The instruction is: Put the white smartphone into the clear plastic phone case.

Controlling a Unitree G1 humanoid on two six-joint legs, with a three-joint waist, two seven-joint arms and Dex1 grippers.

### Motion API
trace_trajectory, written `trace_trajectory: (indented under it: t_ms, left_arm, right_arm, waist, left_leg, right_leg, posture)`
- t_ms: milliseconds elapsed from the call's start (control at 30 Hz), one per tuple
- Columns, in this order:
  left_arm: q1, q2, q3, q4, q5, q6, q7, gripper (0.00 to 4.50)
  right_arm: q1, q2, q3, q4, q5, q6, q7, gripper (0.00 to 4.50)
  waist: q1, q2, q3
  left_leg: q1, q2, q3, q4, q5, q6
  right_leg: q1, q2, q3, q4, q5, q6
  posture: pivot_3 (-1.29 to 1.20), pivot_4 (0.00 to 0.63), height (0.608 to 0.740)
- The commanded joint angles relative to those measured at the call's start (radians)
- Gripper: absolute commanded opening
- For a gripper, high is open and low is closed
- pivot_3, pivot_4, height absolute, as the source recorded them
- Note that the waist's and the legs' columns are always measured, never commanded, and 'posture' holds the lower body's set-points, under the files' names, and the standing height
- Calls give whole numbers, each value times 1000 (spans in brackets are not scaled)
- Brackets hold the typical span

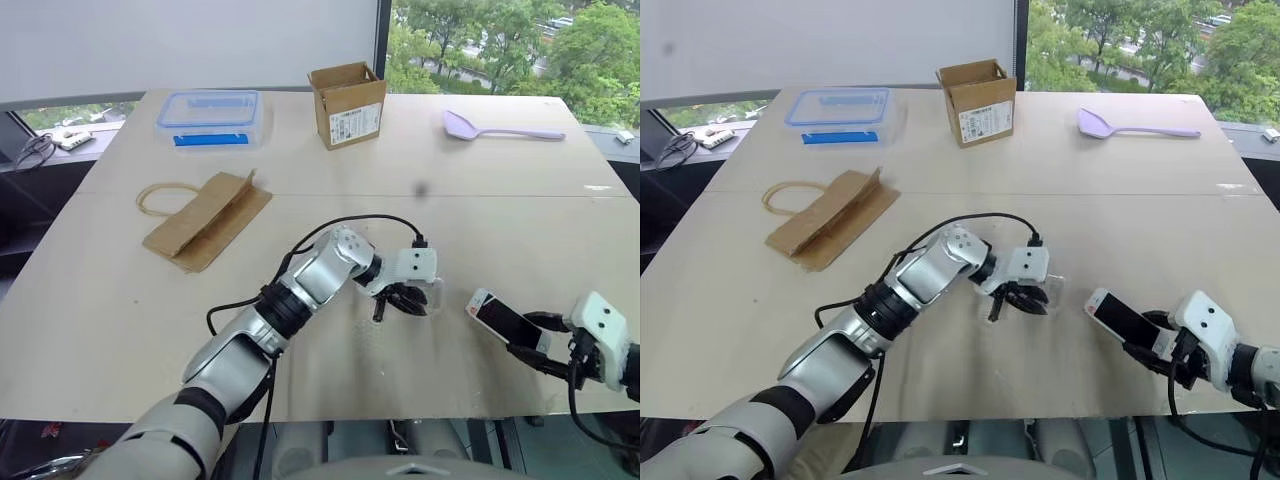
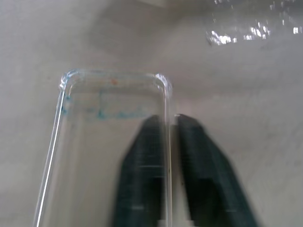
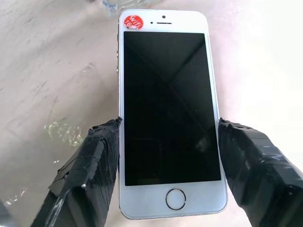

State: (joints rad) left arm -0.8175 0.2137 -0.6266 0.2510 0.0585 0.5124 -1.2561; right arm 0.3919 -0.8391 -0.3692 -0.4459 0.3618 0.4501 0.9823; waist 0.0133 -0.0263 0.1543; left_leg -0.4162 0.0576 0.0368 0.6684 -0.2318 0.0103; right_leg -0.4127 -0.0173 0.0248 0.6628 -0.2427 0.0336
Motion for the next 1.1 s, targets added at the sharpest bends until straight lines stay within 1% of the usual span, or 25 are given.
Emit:
trace_trajectory:
  t_ms: [33,67,100,133,200,267,333,400,467,567,667,733,900,1100]
  left_arm:
    - [0,-11,85,-104,-55,72,45,1447]
    - [9,-3,146,-155,-105,93,48,2147]
    - [26,12,233,-212,-173,118,49,2168]
    - [38,24,291,-250,-221,136,50,2168]
    - [75,72,375,-296,-283,159,52,2168]
    - [129,147,430,-294,-292,142,64,2168]
    - [180,202,450,-263,-270,90,90,2168]
    - [206,219,459,-224,-255,64,137,2168]
    - [215,225,457,-190,-241,39,173,2168]
    - [238,217,433,-115,-183,7,268,2168]
    - [267,219,406,-137,-177,1,274,2168]
    - [290,228,389,-173,-184,7,260,2168]
    - [349,264,349,-277,-205,25,216,2168]
    - [383,282,353,-364,-245,70,210,2168]
  right_arm:
    - [-36,0,-10,-21,29,-23,4,2768]
    - [-52,-3,-13,-36,45,-14,7,2768]
    - [-74,-15,-9,-52,56,-3,12,2768]
    - [-88,-23,-7,-62,63,5,16,2768]
    - [-129,-58,26,-73,51,46,10,2768]
    - [-207,-106,97,-83,22,107,-9,2768]
    - [-312,-117,170,-102,34,168,-31,2768]
    - [-401,-113,238,-111,39,214,-46,2768]
    - [-457,-114,291,-111,23,228,-48,2768]
    - [-607,-93,464,-74,-45,221,-30,2768]
    - [-690,-83,575,-22,-103,207,-9,2768]
    - [-727,-82,627,10,-137,191,6,2768]
    - [-782,-68,684,60,-174,169,38,2768]
    - [-804,-47,707,68,-200,161,57,2768]
  waist:
    - [-3,1,1]
    - [-6,1,2]
    - [-8,2,2]
    - [-17,4,4]
    - [-25,5,3]
    - [-32,7,2]
    - [-37,7,2]
    - [-33,6,3]
    - [-18,5,4]
    - [-9,4,4]
    - [-3,4,5]
    - [2,4,5]
    - [-1,4,5]
    - [0,4,5]
  left_leg:
    - [0,0,0,0,0,0]
    - [0,0,0,0,0,0]
    - [0,0,0,0,0,0]
    - [0,0,0,0,0,0]
    - [0,0,0,-1,0,0]
    - [2,0,0,-2,0,0]
    - [3,0,-1,-2,0,0]
    - [2,0,-2,-2,0,0]
    - [1,0,-3,-1,0,0]
    - [-1,-1,-3,0,0,0]
    - [-2,-1,-2,0,0,0]
    - [-2,-1,-2,-1,0,0]
    - [-2,-1,-2,-1,0,0]
    - [-1,-1,-2,-1,0,0]
  right_leg:
    - [0,0,0,0,0,0]
    - [0,0,0,0,0,0]
    - [-1,0,0,0,0,0]
    - [-1,0,0,1,0,0]
    - [-1,0,0,1,0,0]
    - [0,1,1,1,0,0]
    - [0,1,2,1,0,1]
    - [0,1,1,2,1,1]
    - [-1,1,-1,1,1,1]
    - [0,0,-1,0,1,1]
    - [-1,0,0,-1,2,-1]
    - [-1,-1,0,-1,2,0]
    - [-2,0,0,0,2,0]
    - [-1,0,-1,0,2,-1]
  posture:
    - [0,150,740]
    - [0,150,740]
    - [0,150,740]
    - [0,150,740]
    - [0,150,740]
    - [0,150,740]
    - [0,150,740]
    - [0,150,740]
    - [0,150,740]
    - [0,150,740]
    - [0,150,740]
    - [0,150,740]
    - [0,150,740]
    - [0,150,740]
